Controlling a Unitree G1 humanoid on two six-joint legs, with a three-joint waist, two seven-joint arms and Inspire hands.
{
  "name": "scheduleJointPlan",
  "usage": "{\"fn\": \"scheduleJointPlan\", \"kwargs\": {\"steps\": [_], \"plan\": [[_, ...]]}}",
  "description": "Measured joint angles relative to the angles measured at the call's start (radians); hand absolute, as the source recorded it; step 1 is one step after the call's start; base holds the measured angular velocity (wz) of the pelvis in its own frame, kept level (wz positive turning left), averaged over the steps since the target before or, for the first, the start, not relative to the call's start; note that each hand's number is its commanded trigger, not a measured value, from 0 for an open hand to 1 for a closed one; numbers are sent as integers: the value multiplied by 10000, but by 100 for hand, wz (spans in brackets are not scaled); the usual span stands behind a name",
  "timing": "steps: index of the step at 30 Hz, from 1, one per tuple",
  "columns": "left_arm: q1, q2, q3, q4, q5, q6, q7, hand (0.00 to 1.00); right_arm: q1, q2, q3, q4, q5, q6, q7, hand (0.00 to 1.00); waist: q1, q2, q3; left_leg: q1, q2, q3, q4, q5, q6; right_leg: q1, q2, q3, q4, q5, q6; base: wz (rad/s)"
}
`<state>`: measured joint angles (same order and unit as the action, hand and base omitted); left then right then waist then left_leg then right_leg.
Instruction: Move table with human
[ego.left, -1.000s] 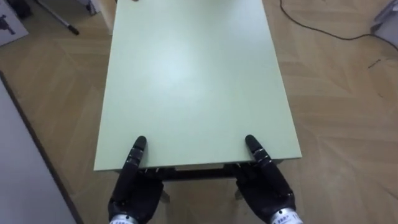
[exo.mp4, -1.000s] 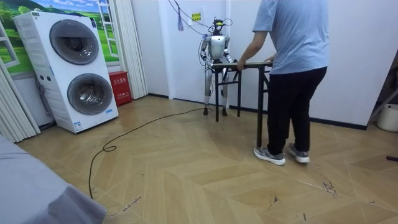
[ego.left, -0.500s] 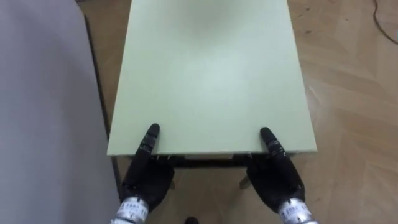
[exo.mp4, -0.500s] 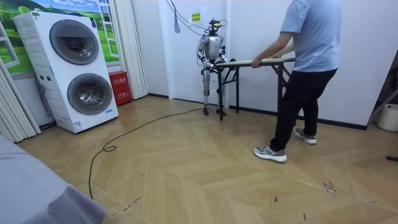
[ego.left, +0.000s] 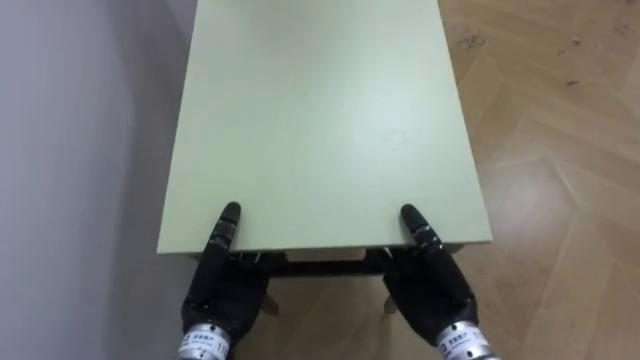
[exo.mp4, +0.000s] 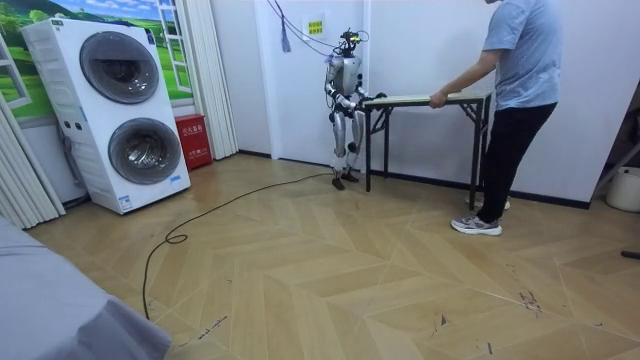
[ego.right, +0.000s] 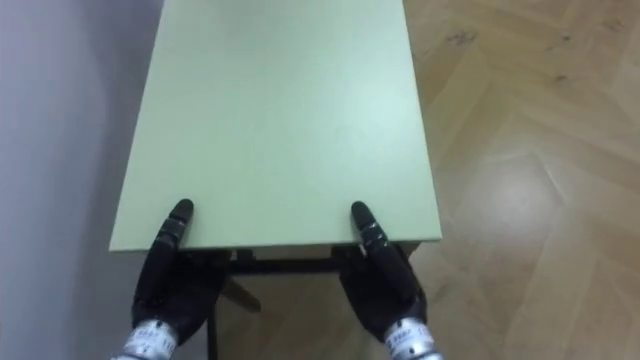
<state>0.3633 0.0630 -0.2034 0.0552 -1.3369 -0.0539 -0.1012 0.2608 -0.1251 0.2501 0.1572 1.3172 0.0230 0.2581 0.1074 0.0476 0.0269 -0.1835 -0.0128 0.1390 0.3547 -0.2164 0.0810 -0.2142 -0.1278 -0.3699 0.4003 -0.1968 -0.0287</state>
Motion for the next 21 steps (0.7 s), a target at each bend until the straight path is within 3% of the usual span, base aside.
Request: {"fn": "scheduleJointPlan", "kwargs": {"steps": [5,8,9,10,11,12,13,14,15,16,17,18,21], "plan": [[-2,-70,80,0,48,2,110,100,-26,71,46,-3,-5,8,-196,100,8,-79,-4,510,-73,-18,-525,0,-1,432,-35,114,24,-6,13,23],[2,-62,68,3,161,3,183,100,98,105,46,-3,-4,13,-230,100,-6,-133,5,686,-264,-145,-537,3,5,570,-275,140,330,-86,235,34],[1,-30,37,17,214,4,243,100,197,115,50,-3,10,13,-230,100,-93,-140,2,760,-385,-509,-536,4,8,596,-361,314,578,-115,319,56],[0,0,17,21,256,3,306,100,282,151,54,-2,31,13,-230,100,-224,-151,11,851,-490,-960,-539,11,21,459,-369,660,839,-245,610,59],[0,16,-3,35,328,3,314,100,338,174,52,-2,32,13,-230,100,-248,-181,-3,883,-542,-1211,-537,12,22,409,-277,925,805,-357,706,41],[0,15,-23,63,373,-11,314,100,358,204,57,-1,28,51,-246,100,-237,-203,0,902,-565,-1714,-535,11,22,181,11,1478,377,-429,705,23],[-1,55,-17,74,385,-17,314,100,363,215,57,-1,45,99,-294,100,-261,-202,1,907,-547,-2232,-541,11,22,-136,378,1873,-264,-286,494,21],[-3,59,-12,84,399,-17,314,100,367,224,58,-1,57,117,-319,100,-283,-227,7,923,-542,-2411,-541,10,21,-307,537,2002,-584,-90,343,37],[-3,46,32,145,402,-15,316,100,397,239,67,-1,92,121,-378,100,-371,-288,27,1025,-554,-2557,-554,-14,-6,-514,780,2200,-1191,669,142,42],[-1,52,31,182,385,-12,321,100,427,238,84,1,113,121,-391,100,-449,-350,47,1143,-589,-2535,-569,-68,-65,-552,775,2281,-1348,1295,102,66],[-41,-77,-8,384,388,-2,339,100,479,168,113,50,215,101,-416,100,-598,-350,67,1423,-584,-2398,-629,-225,-139,-540,737,2255,-1051,1744,-64,42],[-44,-132,4,404,446,0,409,100,448,120,134,54,236,89,-487,100,-533,-354,69,1581,-398,-1958,-857,-236,-161,-456,867,2295,-1115,1727,-58,18],[-178,-122,79,425,544,28,391,100,367,73,114,53,262,96,-533,100,-480,-376,78,1656,-141,-1549,-1385,-262,-200,-435,1087,2327,-1398,1740,-83,2]]}}
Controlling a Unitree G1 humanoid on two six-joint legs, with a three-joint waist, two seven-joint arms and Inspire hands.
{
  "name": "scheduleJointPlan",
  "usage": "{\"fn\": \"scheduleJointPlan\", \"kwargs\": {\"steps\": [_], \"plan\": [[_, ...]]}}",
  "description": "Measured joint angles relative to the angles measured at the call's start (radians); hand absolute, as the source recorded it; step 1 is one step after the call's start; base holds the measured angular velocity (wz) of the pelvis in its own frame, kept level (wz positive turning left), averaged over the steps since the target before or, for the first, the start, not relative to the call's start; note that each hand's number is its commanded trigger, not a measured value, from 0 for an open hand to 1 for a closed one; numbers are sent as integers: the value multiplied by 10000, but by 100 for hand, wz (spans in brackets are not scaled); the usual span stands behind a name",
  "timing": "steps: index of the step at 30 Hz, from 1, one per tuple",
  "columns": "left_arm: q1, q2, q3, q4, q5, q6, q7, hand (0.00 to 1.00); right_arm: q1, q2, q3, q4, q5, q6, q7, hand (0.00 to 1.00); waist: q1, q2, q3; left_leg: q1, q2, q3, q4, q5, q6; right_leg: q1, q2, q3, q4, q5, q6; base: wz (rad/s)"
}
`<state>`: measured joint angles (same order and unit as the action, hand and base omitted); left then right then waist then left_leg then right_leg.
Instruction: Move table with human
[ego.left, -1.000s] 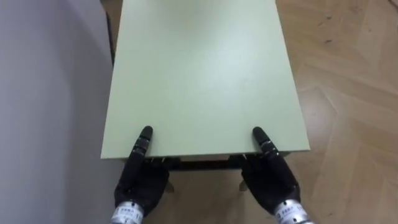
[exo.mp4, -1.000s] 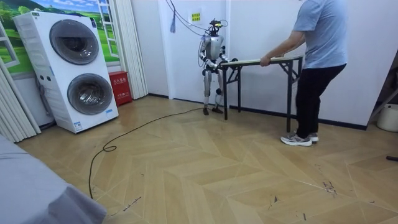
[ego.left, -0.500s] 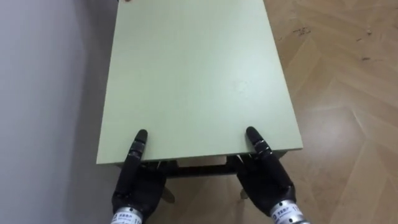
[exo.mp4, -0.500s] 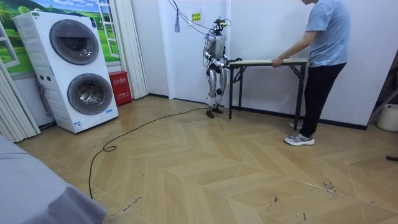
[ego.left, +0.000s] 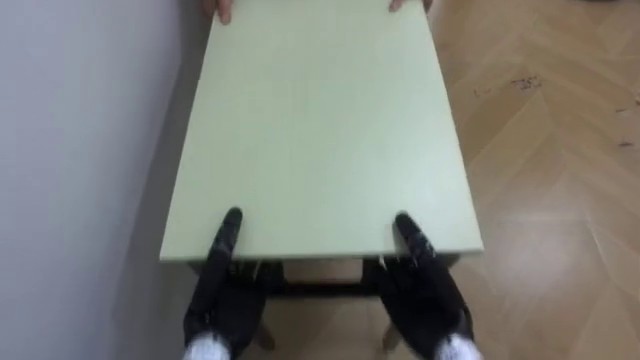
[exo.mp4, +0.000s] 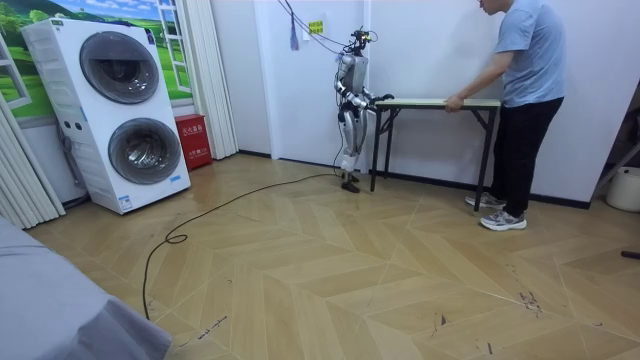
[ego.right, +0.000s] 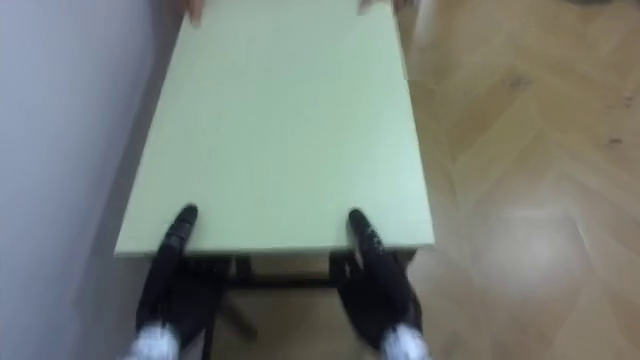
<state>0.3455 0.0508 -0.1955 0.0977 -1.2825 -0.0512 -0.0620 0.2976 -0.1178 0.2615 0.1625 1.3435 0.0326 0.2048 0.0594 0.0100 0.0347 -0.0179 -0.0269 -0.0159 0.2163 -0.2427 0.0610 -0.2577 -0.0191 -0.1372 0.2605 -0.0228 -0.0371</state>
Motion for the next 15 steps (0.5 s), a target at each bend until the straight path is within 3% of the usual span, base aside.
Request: {"fn": "scheduleJointPlan", "kwargs": {"steps": [8,12,15], "plan": [[141,187,49,5,196,8,-72,100,224,-144,293,1,309,120,-55,100,54,-23,-4,298,20,464,-228,3,2,241,88,125,-66,-65,92,-1],[319,375,88,7,359,8,-141,100,593,-143,503,1,576,121,-55,100,98,-38,-9,499,0,420,-206,4,2,542,62,114,-131,-88,120,3],[505,259,138,4,660,14,-199,100,722,-189,527,39,597,120,-53,100,91,-80,-12,572,-29,382,-190,3,1,688,11,40,-204,-118,166,10]]}}
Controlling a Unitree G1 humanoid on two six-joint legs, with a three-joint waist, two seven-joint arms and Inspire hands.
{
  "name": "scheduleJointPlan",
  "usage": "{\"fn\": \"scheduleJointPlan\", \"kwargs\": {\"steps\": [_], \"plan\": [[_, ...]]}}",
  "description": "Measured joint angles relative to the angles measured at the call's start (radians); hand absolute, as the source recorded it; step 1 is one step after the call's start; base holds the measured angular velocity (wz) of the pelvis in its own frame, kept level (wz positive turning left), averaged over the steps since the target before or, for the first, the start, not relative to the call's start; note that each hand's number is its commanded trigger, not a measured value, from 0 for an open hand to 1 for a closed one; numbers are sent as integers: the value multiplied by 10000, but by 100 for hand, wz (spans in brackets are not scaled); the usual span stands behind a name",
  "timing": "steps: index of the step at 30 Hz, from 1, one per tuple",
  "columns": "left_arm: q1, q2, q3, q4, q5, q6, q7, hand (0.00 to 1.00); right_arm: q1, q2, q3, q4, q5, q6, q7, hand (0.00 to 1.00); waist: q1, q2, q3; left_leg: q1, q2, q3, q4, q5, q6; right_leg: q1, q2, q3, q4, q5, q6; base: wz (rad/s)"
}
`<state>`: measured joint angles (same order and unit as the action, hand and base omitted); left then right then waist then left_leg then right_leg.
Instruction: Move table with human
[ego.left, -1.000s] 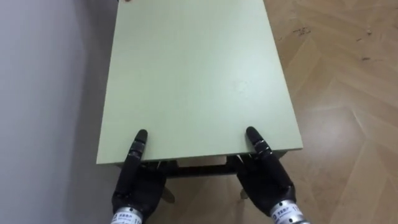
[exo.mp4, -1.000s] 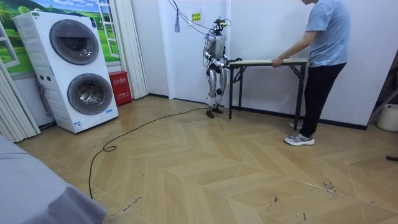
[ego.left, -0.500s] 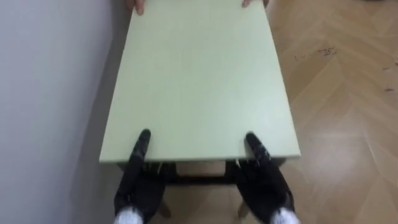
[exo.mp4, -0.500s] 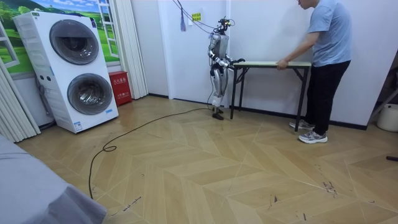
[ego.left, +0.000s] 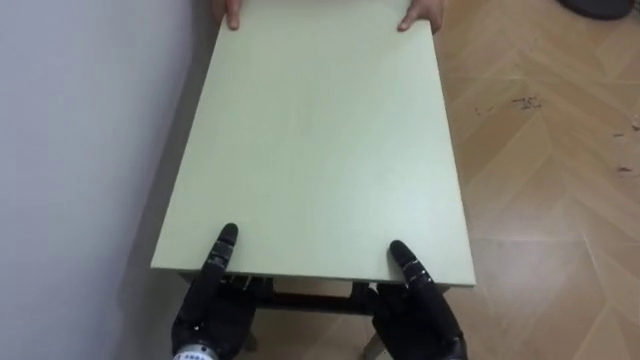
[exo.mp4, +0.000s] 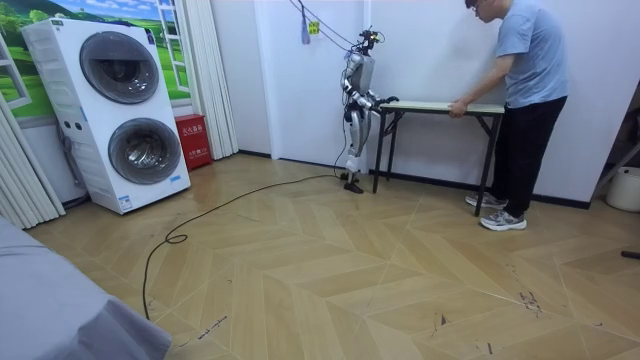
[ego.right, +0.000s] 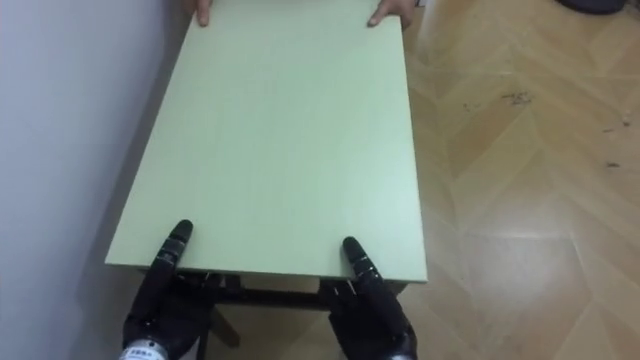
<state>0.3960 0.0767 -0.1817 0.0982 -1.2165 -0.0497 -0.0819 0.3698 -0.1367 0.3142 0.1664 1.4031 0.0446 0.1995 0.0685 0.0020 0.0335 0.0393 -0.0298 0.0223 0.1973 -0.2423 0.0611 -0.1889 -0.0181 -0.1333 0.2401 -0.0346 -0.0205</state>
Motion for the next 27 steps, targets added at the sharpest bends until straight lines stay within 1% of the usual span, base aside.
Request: {"fn": "scheduleJointPlan", "kwargs": {"steps": [2,3,5,8,9,10,11,13,14,15,16,17,18,19,20,21,22,23,24,25,26,27], "plan": [[101,-57,12,2,113,63,4,100,7,-60,5,107,7,0,13,100,-119,-48,-4,76,-2,-36,3,1,-2,174,-55,-106,-30,-60,79,30],[104,-95,6,1,166,91,4,100,13,-118,-7,110,31,0,13,100,-226,-85,5,81,-2,-43,3,1,-2,245,-108,-228,-48,-104,132,33],[108,-139,3,2,222,107,4,100,22,-142,-35,112,59,0,22,100,-346,-99,8,74,14,-42,1,2,-5,327,-137,-395,-98,-115,132,31],[136,-153,37,24,345,144,4,100,36,-113,-36,331,68,1,213,100,-364,-104,4,139,14,9,-9,2,-5,543,-139,-431,-370,-115,133,8],[165,-145,37,87,462,174,4,81,34,-80,-36,586,69,3,376,91,-360,-103,5,218,21,28,-12,3,-7,690,-139,-435,-487,-117,135,7],[194,-145,35,95,532,186,1,8,46,-67,-38,679,78,2,450,15,-359,-100,3,256,23,40,-12,2,-8,769,-128,-432,-553,-120,140,6],[221,-141,36,95,597,202,-7,0,84,-74,-49,743,91,5,504,0,-357,-93,3,301,28,66,-8,2,-8,824,-113,-424,-575,-128,153,0],[281,-144,35,95,691,245,-32,0,94,-68,-75,890,94,6,635,0,-356,-80,-3,353,31,135,1,3,-16,877,-109,-371,-579,-129,155,-3],[348,-146,30,96,713,295,-78,0,102,-73,-90,950,95,6,650,0,-366,-67,-2,375,31,340,69,-19,-147,969,-158,-312,-656,-128,155,0],[408,-148,18,99,732,380,-94,0,157,-95,-116,971,62,5,650,0,-374,-72,-4,333,30,632,303,-76,-509,1138,-241,-271,-811,-115,176,4],[409,-158,10,146,810,486,-122,0,189,-131,-139,1017,-145,-12,674,0,-374,-149,3,4,-14,915,1100,-128,-949,1251,-433,-9,-914,-82,226,14],[361,-142,-33,215,1083,504,-143,0,186,-113,-149,1013,-472,-41,804,0,-371,-241,38,-307,5,1074,1486,-406,-977,1277,-591,292,-911,-60,259,51],[201,31,-311,204,1660,526,-279,0,183,-177,-221,995,-746,-72,1047,0,-505,-242,-3,-844,460,1234,841,-260,-882,1217,-644,749,-818,-112,415,67],[68,128,-419,205,1914,540,-382,0,135,-205,-275,1009,-797,-101,1177,0,-485,-280,-41,-1034,627,1419,779,-164,-526,1080,-701,880,-628,-278,643,71],[-12,287,-665,192,2190,557,-439,0,-9,-343,-334,986,-975,-85,1229,0,-315,-390,-189,-1043,562,1717,704,1,-194,872,-722,995,-425,-441,887,26],[-17,598,-845,191,2285,563,-528,0,-78,-298,-304,1001,-1178,-1,1203,0,-77,-413,-206,-939,549,1832,708,8,-179,938,-671,983,-434,-463,912,0],[-10,691,-891,192,2288,564,-564,0,-21,-296,-302,1006,-1214,5,1203,0,8,-405,-201,-860,536,1855,711,8,-177,1040,-671,934,-505,-465,915,-12],[29,737,-890,193,2491,568,-581,0,77,-318,-304,999,-1459,-4,1264,0,63,-364,-231,-746,508,1853,690,5,-172,1234,-681,746,-555,-466,914,-11],[37,732,-845,193,2676,566,-584,0,76,-351,-301,939,-1651,-5,1351,0,74,-207,-166,-614,491,1847,596,7,-167,1328,-678,623,-561,-468,916,-9],[46,729,-833,196,2710,567,-584,0,61,-351,-300,941,-1672,-5,1371,0,73,-128,-186,-553,483,1827,491,9,-161,1344,-675,546,-562,-471,917,-10],[47,708,-763,239,2908,566,-586,0,46,-353,-298,942,-1675,-5,1388,0,59,-12,-222,-434,457,1789,265,59,-75,1357,-669,390,-549,-476,912,-6],[46,667,-750,291,3099,549,-609,0,43,-362,-302,942,-1744,-5,1399,0,9,43,-235,-397,436,1763,129,97,-57,1379,-671,294,-525,-519,873,0]]}}
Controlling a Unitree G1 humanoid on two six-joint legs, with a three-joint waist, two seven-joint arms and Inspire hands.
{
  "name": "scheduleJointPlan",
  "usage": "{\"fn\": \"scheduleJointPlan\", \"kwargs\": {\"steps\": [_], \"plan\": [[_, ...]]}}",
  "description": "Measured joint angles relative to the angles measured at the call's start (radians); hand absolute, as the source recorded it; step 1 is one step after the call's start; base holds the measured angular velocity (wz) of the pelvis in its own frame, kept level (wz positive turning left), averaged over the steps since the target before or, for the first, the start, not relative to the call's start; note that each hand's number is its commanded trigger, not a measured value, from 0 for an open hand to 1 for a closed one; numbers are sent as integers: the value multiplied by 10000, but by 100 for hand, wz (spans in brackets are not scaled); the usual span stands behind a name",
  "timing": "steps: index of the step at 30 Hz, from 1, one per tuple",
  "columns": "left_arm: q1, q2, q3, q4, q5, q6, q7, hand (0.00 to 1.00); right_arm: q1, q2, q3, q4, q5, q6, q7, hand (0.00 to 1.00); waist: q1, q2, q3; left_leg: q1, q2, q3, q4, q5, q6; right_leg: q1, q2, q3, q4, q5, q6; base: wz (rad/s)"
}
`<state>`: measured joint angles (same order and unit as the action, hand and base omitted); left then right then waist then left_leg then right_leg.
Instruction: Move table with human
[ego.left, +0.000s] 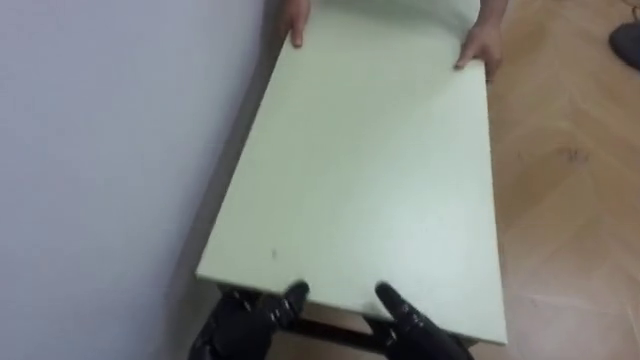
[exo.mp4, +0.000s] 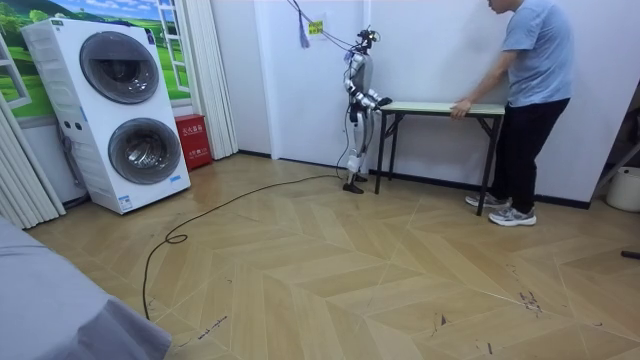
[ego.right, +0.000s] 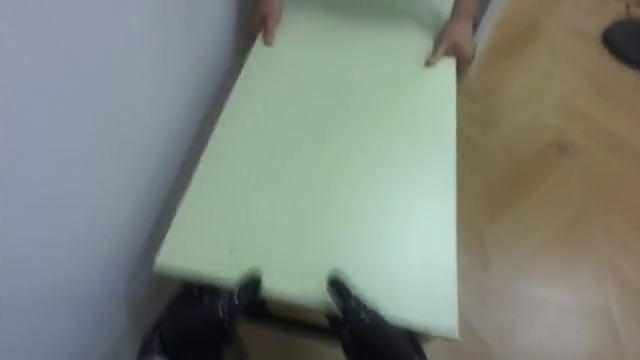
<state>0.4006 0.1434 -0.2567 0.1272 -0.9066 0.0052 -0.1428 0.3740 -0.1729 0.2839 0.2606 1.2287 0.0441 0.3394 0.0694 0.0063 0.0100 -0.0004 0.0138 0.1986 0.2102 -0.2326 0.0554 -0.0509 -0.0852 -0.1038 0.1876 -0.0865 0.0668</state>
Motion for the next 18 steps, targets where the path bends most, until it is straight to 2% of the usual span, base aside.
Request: {"fn": "scheduleJointPlan", "kwargs": {"steps": [4,7,13,18], "plan": [[-4,7,-73,429,354,-97,-338,0,4,-114,91,46,-256,4,81,0,-122,-34,38,118,-52,-105,-83,90,-71,82,-5,-382,139,-109,-101,7],[-82,26,-173,678,570,-98,-477,0,4,-221,108,75,-298,8,195,0,-129,-48,47,99,-29,-125,-82,108,-101,69,0,-449,172,-120,-112,0],[-116,139,-229,1508,1001,-96,-690,0,-13,-191,104,527,-354,4,791,0,-157,-219,-5,139,-14,-125,-78,112,-110,102,8,-540,164,-117,-115,0],[-132,348,-230,2468,1354,-98,-696,0,-11,-123,101,908,-538,-1,1003,0,-338,-343,15,299,56,-114,-201,111,-110,209,0,-798,145,-115,-118,0]]}}
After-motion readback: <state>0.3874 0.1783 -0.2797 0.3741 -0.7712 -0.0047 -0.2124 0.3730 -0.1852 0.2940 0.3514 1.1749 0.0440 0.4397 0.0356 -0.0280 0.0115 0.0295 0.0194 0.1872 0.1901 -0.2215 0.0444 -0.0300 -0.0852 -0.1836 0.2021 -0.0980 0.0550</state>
